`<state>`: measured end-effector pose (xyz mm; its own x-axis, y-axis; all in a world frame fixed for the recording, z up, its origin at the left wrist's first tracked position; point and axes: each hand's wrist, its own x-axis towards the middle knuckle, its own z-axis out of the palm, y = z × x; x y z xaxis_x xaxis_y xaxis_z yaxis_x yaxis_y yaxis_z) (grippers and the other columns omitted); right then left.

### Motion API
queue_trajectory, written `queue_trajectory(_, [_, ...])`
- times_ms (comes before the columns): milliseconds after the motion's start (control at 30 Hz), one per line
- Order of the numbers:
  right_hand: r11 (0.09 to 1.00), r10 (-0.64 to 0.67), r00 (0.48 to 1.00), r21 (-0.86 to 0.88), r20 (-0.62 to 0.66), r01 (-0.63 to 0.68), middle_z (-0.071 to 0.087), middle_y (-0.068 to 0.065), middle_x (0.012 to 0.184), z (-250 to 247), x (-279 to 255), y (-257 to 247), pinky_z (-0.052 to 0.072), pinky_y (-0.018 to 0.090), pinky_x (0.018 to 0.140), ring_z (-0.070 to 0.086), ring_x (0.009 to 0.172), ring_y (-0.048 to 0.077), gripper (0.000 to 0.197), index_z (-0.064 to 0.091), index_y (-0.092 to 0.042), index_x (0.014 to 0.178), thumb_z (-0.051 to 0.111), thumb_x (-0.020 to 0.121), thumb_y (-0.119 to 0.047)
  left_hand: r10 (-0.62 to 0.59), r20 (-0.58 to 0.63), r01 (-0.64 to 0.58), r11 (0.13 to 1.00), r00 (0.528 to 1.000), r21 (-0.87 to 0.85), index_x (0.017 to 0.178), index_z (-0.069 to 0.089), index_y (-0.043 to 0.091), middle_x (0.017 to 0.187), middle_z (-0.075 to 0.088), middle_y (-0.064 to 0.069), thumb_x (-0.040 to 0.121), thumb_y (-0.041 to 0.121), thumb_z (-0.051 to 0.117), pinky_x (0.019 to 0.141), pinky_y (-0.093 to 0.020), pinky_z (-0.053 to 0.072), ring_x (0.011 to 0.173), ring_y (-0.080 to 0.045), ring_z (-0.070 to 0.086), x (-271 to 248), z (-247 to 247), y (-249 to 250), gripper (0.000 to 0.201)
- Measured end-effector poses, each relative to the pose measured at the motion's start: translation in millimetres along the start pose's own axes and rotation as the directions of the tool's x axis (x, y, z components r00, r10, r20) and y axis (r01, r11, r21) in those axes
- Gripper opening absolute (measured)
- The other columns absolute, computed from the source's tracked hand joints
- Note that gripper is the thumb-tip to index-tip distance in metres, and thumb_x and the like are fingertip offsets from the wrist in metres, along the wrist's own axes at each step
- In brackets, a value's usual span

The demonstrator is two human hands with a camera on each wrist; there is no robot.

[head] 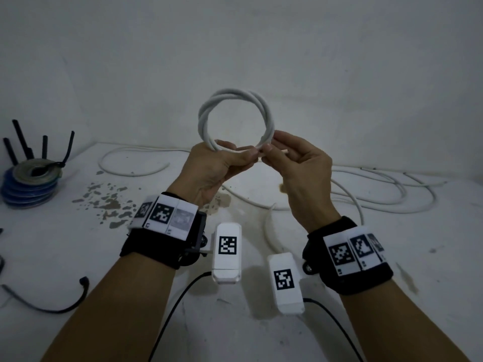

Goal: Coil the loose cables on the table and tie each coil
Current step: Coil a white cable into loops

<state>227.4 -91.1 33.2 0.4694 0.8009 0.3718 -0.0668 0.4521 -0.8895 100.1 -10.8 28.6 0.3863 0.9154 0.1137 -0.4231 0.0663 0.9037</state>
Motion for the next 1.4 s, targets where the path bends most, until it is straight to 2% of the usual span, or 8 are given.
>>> queue_trajectory(200, [0.985,0.015,0.986,0.174,-0.163,0.014,0.075,0.011,0.08,-2.5,4.3,0.0,0.056,0.023,0.069,0.072,0.074,0.018,0.026,0.066,0.005,0.102,0.078,0.081,-0.006,-0.052,0.062,0.039,0.98,0.997,0.194,0.07,0.057,0.012,0.072,0.068,-0.005,0.067,0.02,0.083,0.066,-0.022,0.054,0.074,-0.016,0.07,-1.7,4.5,-1.4,0.028])
queue_trajectory(367, [0.997,-0.055,0.982,0.034,-0.18,0.063,0.076,0.01,0.085,-10.5,11.5,1.1,0.055,0.023,0.067,0.069,0.072,0.013,0.025,0.072,0.001,0.107,0.076,0.085,-0.011,0.123,-0.027,-0.114,0.969,0.992,0.219,0.108,0.061,0.015,0.097,0.074,-0.004,0.058,0.018,0.084,0.075,-0.033,0.054,0.087,-0.016,0.071,1.6,-10.4,4.4,0.055])
queue_trajectory(500, [0.992,-0.08,0.988,-0.108,-0.132,0.066,0.077,0.008,0.086,-11.9,11.9,3.3,0.052,0.019,0.062,0.068,0.068,0.006,0.024,0.072,-0.002,0.108,0.074,0.088,-0.014,0.4,0.06,-0.378,0.793,0.915,0.477,0.118,0.063,0.016,0.104,0.072,-0.006,0.073,0.002,0.084,0.08,-0.028,0.058,0.09,-0.016,0.071,1.4,-23.4,17.0,0.052])
queue_trajectory(700, [0.979,-0.054,0.995,-0.199,-0.084,0.036,0.076,0.008,0.078,-8.1,8.8,8.0,0.052,0.026,0.062,0.069,0.062,0.01,0.02,0.063,-0.005,0.089,0.077,0.085,-0.018,0.365,0.353,-0.504,0.533,0.861,0.679,0.105,0.076,0.016,0.09,0.075,0.008,0.084,0.015,0.077,0.071,-0.021,0.056,0.077,-0.005,0.07,-7.5,-2.1,10.1,0.021])
queue_trajectory(900, [0.92,-0.141,0.987,-0.358,0.082,0.161,0.075,0.005,0.084,-10.0,9.4,10.3,0.055,0.023,0.068,0.071,0.077,0.015,0.02,0.073,-0.007,0.092,0.08,0.083,-0.022,0.351,0.344,-0.489,0.55,0.871,0.677,0.099,0.077,0.017,0.087,0.075,0.008,0.086,0.019,0.075,0.077,-0.021,0.057,0.081,-0.003,0.07,-6.0,-2.6,9.6,0.013])
queue_trajectory(1067, [0.871,0.011,0.941,-0.465,0.338,0.157,0.075,0.002,0.09,-20.8,11.6,2.2,0.049,0.015,0.06,0.071,0.077,0.011,0.033,0.069,-0.015,0.107,0.083,0.077,-0.009,0.316,0.282,-0.419,0.575,0.906,0.703,0.09,0.076,0.019,0.086,0.075,0.004,0.082,0.012,0.077,0.074,-0.027,0.058,0.077,-0.01,0.07,-3.7,-11.5,14.5,0.011])
queue_trajectory(1233, [0.853,0.045,0.938,-0.501,0.343,0.142,0.073,0.003,0.085,-26.7,15.9,0.3,0.049,0.017,0.057,0.066,0.066,0.008,0.023,0.073,-0.011,0.107,0.076,0.084,-0.006,0.281,0.305,-0.415,0.626,0.91,0.661,0.128,0.058,0.028,0.079,0.074,-0.001,0.082,0.012,0.079,0.073,-0.024,0.058,0.074,-0.012,0.07,-4.3,-8.6,7.9,0.053])
queue_trajectory(1400, [0.865,0.019,0.952,-0.483,0.304,0.137,0.072,0.007,0.097,-22.6,16.0,3.2,0.06,0.03,0.061,0.075,0.077,0.017,0.019,0.071,-0.01,0.112,0.068,0.092,-0.011,0.393,0.306,-0.485,0.527,0.867,0.698,0.112,0.074,0.015,0.1,0.075,0.003,0.084,0.016,0.077,0.082,-0.017,0.055,0.089,-0.002,0.07,-3.2,-7.3,3.8,0.029])
